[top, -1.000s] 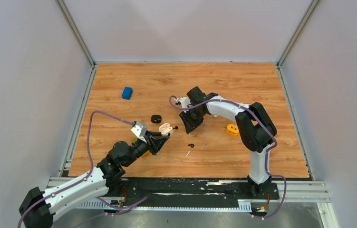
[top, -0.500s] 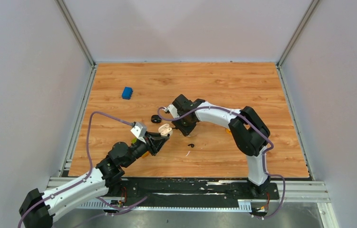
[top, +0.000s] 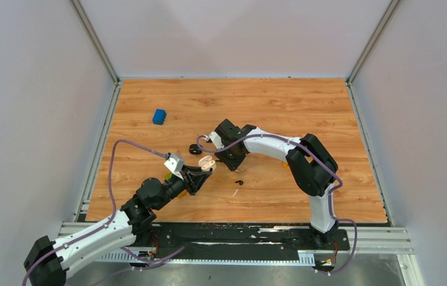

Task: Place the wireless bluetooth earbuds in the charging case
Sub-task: Pick up the earbud from the center of the board.

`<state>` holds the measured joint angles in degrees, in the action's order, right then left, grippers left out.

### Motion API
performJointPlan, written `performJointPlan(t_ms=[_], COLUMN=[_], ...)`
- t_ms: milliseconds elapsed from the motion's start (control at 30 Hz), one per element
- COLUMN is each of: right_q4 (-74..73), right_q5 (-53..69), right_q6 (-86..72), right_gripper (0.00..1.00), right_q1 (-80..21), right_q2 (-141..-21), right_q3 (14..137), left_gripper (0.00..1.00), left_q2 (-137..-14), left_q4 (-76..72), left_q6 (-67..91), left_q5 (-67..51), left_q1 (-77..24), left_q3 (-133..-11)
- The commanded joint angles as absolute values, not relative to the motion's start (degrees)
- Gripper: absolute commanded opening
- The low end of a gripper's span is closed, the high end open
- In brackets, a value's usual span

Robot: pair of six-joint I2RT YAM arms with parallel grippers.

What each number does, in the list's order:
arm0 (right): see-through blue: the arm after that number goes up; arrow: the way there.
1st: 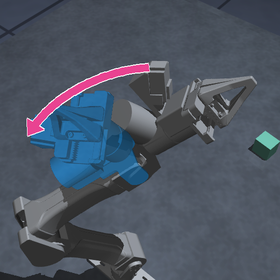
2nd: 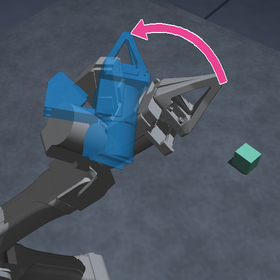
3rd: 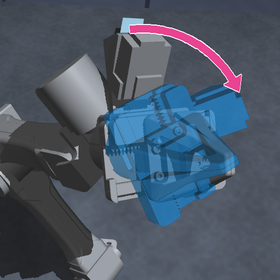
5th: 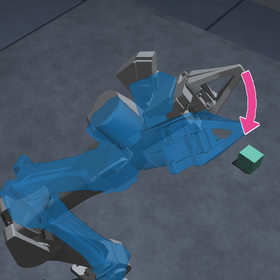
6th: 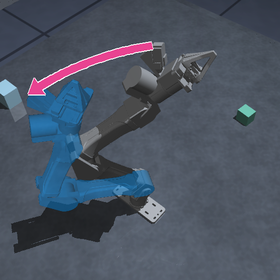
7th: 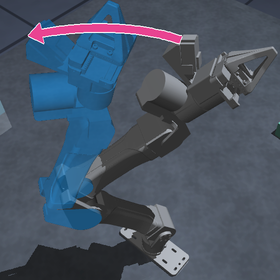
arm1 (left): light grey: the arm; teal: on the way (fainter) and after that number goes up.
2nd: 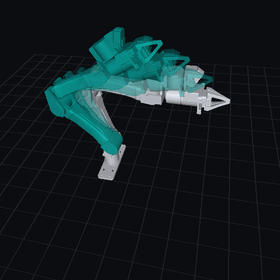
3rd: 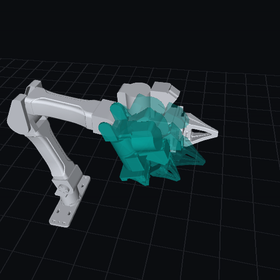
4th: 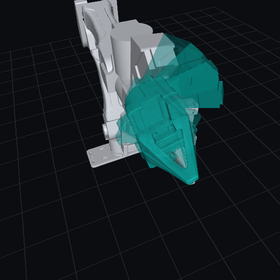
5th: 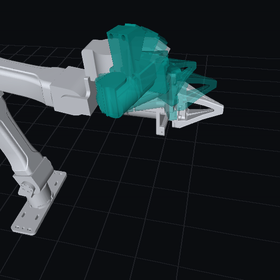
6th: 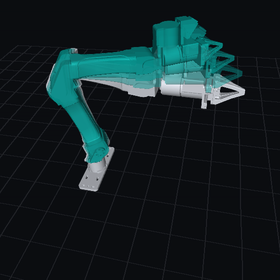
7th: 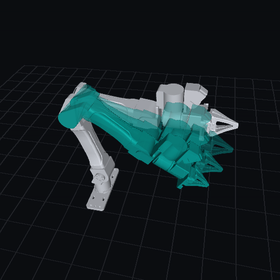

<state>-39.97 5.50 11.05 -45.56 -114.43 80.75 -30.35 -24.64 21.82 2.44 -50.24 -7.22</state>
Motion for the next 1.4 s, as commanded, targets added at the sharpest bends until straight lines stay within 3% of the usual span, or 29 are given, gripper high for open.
performJointPlan(t_ms=[0, 267, 600, 833, 1367], right_q4=[-40.9, -41.4, -41.8, -42.0, -31.9], right_q5=[3.3, 3.1, 2.6, 3.9, 19.6], right_q6=[12.2, 12.9, 13.7, 14.2, 12.3], right_gripper=[0.29, 0.32, 0.27, 0.12, 0.10], right_q1=[-45.5, -45.6, -45.6, -45.0, -37.7], right_q2=[-115.9, -116.4, -115.2, -113.6, -86.4], right_q3=[78.4, 77.4, 76.9, 76.5, 70.6], left_gripper=[0.00, 0.00, 0.00, 0.00, 0.00], left_q2=[-30.2, -30.1, -31.2, -31.8, -45.1], left_q4=[-27.1, -26.7, -27.5, -27.9, -42.3], left_q6=[22.2, 21.9, 21.7, 21.5, 22.5], left_q5=[2.8, 2.9, 2.7, 2.8, 9.6], left_q1=[-50.4, -50.4, -50.4, -50.4, -50.4], left_q3=[-7.2, -7.3, -7.4, -7.5, -5.9])
